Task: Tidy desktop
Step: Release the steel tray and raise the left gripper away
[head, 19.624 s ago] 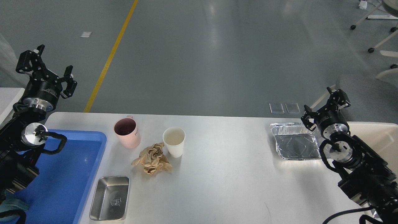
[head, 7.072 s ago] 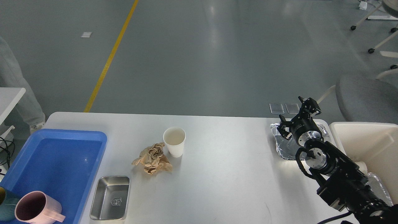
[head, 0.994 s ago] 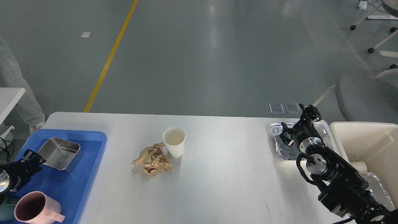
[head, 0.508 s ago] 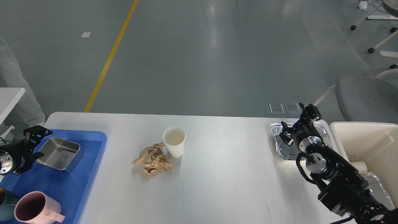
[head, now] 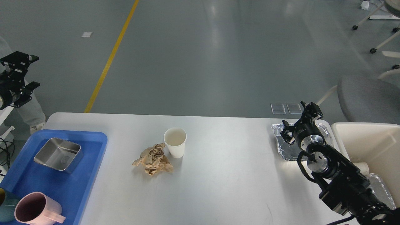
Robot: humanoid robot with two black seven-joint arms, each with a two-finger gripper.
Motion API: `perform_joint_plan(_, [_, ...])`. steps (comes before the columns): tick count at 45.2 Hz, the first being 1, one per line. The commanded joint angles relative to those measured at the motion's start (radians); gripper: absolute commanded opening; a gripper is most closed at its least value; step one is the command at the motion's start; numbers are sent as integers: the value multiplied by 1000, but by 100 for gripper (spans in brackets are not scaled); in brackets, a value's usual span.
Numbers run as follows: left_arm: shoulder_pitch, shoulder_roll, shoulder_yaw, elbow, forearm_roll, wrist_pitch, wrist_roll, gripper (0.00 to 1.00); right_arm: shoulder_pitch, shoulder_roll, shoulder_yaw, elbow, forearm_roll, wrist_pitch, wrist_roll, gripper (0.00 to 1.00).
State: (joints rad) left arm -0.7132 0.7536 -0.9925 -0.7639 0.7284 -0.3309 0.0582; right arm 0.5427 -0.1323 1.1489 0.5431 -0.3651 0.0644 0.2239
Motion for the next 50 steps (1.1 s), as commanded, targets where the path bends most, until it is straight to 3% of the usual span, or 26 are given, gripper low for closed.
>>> perform_joint_plan(1, [-67,-28,0,2,-46,4,-9,97,2,-3,0,0,0,0,0,100])
perform_joint_plan(12, [-123,-138,-20,15,-348,24,-20,97,13,-36,0,0,0,0,-6,100])
perform_joint_plan(15, [-118,-189,-40,17,-441,46,-43,97,19,-53,0,0,0,0,-8,100])
perform_joint_plan(18, [-107,-237,-60,23,-513,56,-104,97,29,-69,0,-3,0,-2,-9,100])
perform_joint_plan(24, [-55,-286,-68,54,-589,52,-276,97,39,-108,0,-5,0,0,-11,100])
perform_joint_plan(27, [-38,-301,-68,63,-628,46,-311,97,42,-125,-2,-5,0,6,-11,100])
perform_joint_plan(32, [-8,-315,-68,67,-699,20,-291,97,43,-162,0,1,2,18,-11,100])
perform_joint_plan(38, [37,-320,-90,69,-812,-59,-193,97,63,-194,0,0,0,18,-3,100])
perform_joint_plan(50, [104,-359,-202,83,-914,-125,-87,97,57,-267,-1,1,0,61,-6,100])
